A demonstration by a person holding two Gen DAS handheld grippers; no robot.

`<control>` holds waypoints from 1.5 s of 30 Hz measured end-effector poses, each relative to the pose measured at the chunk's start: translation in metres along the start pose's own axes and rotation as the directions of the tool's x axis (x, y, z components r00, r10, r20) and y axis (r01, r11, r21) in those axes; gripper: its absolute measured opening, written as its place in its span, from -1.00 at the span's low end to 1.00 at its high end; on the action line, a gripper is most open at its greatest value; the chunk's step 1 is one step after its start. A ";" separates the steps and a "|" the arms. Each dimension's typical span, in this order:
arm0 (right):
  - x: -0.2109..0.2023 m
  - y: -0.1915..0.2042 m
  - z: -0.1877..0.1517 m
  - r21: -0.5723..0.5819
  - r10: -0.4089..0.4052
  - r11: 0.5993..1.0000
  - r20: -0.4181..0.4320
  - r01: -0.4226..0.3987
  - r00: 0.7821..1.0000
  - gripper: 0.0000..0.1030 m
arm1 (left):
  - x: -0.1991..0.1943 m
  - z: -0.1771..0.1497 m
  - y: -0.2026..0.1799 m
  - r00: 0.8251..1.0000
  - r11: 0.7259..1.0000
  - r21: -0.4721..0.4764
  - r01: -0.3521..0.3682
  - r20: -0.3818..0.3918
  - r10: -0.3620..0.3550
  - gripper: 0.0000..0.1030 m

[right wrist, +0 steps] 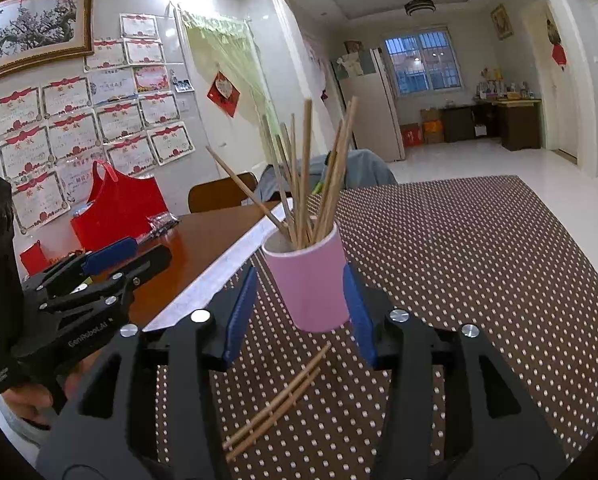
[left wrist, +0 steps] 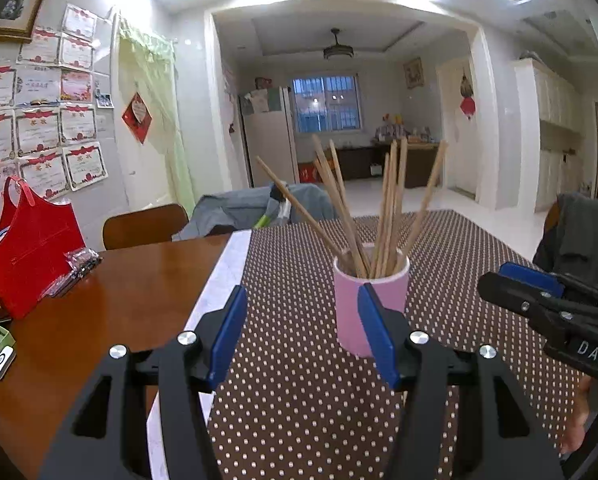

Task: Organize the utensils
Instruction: 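Move both open tools back toward the last chopsticks on the cloth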

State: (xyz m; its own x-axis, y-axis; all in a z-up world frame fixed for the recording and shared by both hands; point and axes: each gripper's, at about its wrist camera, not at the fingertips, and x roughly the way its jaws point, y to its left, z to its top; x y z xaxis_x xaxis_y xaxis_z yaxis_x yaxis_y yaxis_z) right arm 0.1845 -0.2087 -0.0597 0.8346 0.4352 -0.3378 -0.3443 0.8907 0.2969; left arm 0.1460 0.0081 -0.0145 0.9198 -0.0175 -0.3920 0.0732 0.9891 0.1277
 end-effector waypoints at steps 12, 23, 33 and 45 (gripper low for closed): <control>0.002 -0.021 -0.026 0.040 -0.090 0.995 -0.127 0.095 0.988 0.42 | 0.028 -0.031 -0.012 0.950 0.994 0.028 0.109 -0.296 -0.096 0.11; 0.029 -0.029 -0.042 0.020 -0.142 0.988 -0.312 0.156 0.939 0.49 | 0.055 -0.064 -0.036 0.867 0.974 0.080 0.210 -0.477 -0.148 0.11; 0.031 -0.043 -0.047 0.049 -0.128 0.987 -0.320 0.152 0.939 0.49 | 0.069 -0.078 -0.053 0.849 0.959 0.161 0.233 -0.515 -0.120 0.11; 0.029 -0.044 -0.050 0.065 -0.119 0.987 -0.326 0.147 0.938 0.49 | 0.075 -0.072 -0.060 0.843 0.954 0.181 0.237 -0.527 -0.110 0.11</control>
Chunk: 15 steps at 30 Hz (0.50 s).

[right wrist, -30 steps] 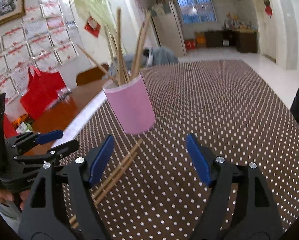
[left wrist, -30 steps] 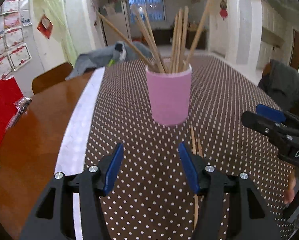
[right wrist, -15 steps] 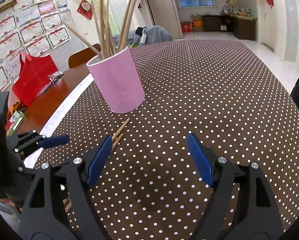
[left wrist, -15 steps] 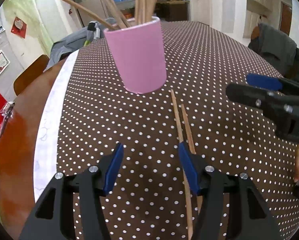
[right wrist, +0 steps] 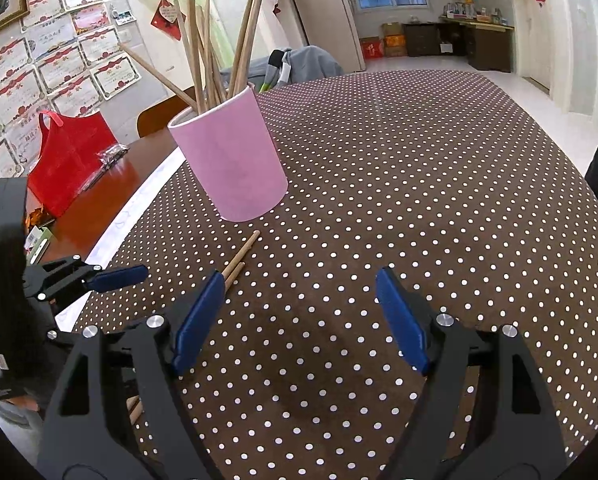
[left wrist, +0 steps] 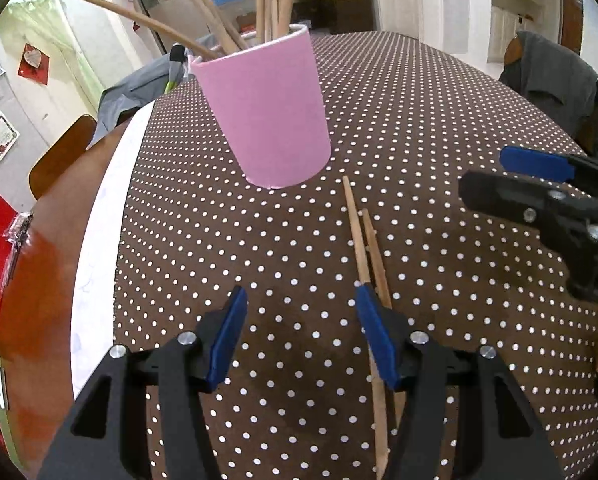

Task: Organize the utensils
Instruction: 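Move both open tools back toward the last chopsticks on the cloth, then lower the left tool onto a chopstick and close it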

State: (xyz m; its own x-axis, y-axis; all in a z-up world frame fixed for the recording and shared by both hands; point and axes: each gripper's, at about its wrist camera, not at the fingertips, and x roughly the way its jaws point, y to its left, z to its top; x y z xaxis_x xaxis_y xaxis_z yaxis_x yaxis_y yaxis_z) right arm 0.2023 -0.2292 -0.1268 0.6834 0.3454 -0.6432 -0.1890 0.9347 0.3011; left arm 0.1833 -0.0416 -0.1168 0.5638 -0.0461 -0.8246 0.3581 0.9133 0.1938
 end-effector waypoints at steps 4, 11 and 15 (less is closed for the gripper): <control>0.002 0.000 0.001 0.010 0.007 1.000 -0.008 -0.007 1.000 0.49 | -0.004 -0.002 -0.001 1.000 1.000 0.016 0.006 0.005 -0.006 0.11; 0.003 0.001 0.001 0.014 0.010 1.000 -0.012 -0.009 1.000 0.50 | 0.002 0.000 -0.014 1.000 0.998 0.056 0.011 -0.020 -0.010 0.11; 0.004 0.004 0.001 0.009 0.004 1.000 -0.008 -0.004 1.000 0.50 | 0.008 0.010 -0.012 0.998 0.999 0.031 0.033 -0.050 -0.031 0.11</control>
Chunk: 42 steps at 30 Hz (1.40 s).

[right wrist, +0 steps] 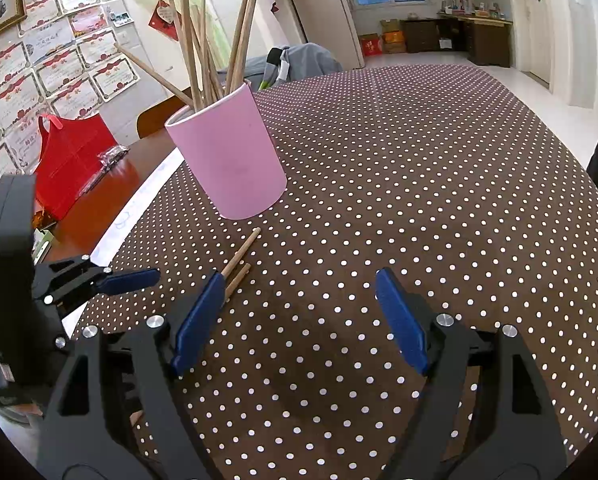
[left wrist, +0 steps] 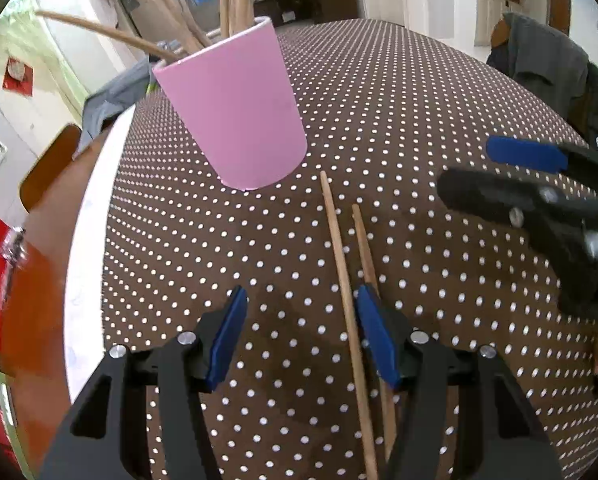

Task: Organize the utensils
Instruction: 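Lower the left tool onto a chopstick and close it, then grasp the last chopstick with the right tool while the left tool holds its chopstick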

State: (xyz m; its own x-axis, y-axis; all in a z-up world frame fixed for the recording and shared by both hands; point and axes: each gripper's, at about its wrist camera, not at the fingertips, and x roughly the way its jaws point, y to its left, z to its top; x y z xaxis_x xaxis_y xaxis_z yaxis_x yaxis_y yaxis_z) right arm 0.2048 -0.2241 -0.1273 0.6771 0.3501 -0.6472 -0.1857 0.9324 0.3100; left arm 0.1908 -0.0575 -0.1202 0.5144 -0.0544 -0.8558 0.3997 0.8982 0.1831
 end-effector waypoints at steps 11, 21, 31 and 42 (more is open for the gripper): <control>0.004 0.007 -0.002 -0.021 -0.022 1.000 -0.009 0.022 1.000 0.49 | 0.003 0.005 0.011 0.992 0.989 -0.088 0.118 -0.033 -0.121 -0.86; 0.021 0.047 -0.010 -0.130 -0.107 0.988 -0.148 0.088 0.983 0.49 | -0.010 -0.033 0.048 0.992 0.962 -0.244 0.125 -0.003 -0.130 -0.89; 0.050 0.101 -0.022 -0.241 -0.177 0.963 -0.230 0.120 0.957 0.49 | -0.014 -0.055 0.070 0.985 0.936 -0.307 0.172 0.030 -0.172 -0.89; 0.055 0.100 -0.018 -0.362 -0.173 0.931 -0.323 0.048 0.930 0.25 | -0.008 -0.051 0.074 0.984 0.941 -0.287 0.177 0.034 -0.175 -0.88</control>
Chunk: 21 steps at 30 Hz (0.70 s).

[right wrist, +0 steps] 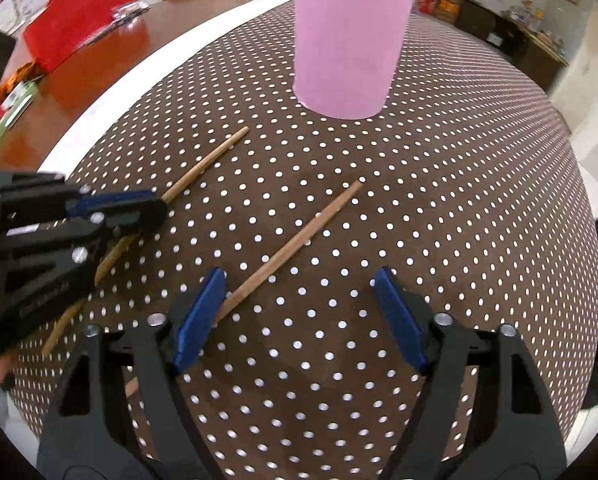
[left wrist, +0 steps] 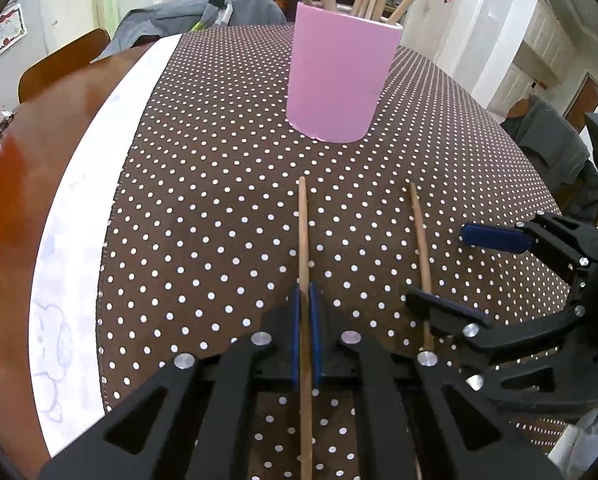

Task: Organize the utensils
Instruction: 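Grasp the last chopstick with the right tool while the left tool holds its chopstick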

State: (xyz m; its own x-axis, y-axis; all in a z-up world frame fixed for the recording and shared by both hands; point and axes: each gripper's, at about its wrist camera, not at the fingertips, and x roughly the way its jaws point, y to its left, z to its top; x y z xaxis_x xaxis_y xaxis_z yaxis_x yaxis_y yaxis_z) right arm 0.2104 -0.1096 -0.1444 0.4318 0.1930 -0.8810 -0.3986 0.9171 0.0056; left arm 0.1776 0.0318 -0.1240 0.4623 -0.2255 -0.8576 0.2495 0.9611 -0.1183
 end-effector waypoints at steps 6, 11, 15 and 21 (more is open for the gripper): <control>-0.004 -0.022 0.005 -0.033 0.054 0.998 -0.044 -0.055 0.998 -0.50 | 0.002 0.002 -0.002 1.000 1.000 0.005 -0.006 -0.004 0.006 -0.88; -0.007 -0.041 0.007 -0.054 0.111 0.992 -0.059 -0.114 0.992 -0.66 | 0.004 0.005 -0.004 1.000 1.000 0.005 -0.010 -0.006 0.010 -0.88; -0.012 -0.044 0.012 -0.121 0.171 0.977 -0.032 -0.174 0.985 -0.84 | 0.007 0.009 -0.005 1.000 1.000 -0.007 0.010 -0.004 -0.010 -0.88; -0.008 -0.051 0.021 -0.092 0.163 0.982 -0.044 -0.167 0.986 -0.83 | 0.012 0.015 -0.008 1.000 1.000 -0.013 0.015 -0.016 -0.015 -0.88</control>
State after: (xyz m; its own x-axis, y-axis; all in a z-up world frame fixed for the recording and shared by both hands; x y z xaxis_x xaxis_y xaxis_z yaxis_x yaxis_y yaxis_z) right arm 0.2439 -0.1510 -0.1277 0.3252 0.3246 -0.8882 -0.5380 0.8359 0.1085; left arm 0.1940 0.0192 -0.1263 0.4450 -0.2379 -0.8633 0.2451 0.9596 -0.1381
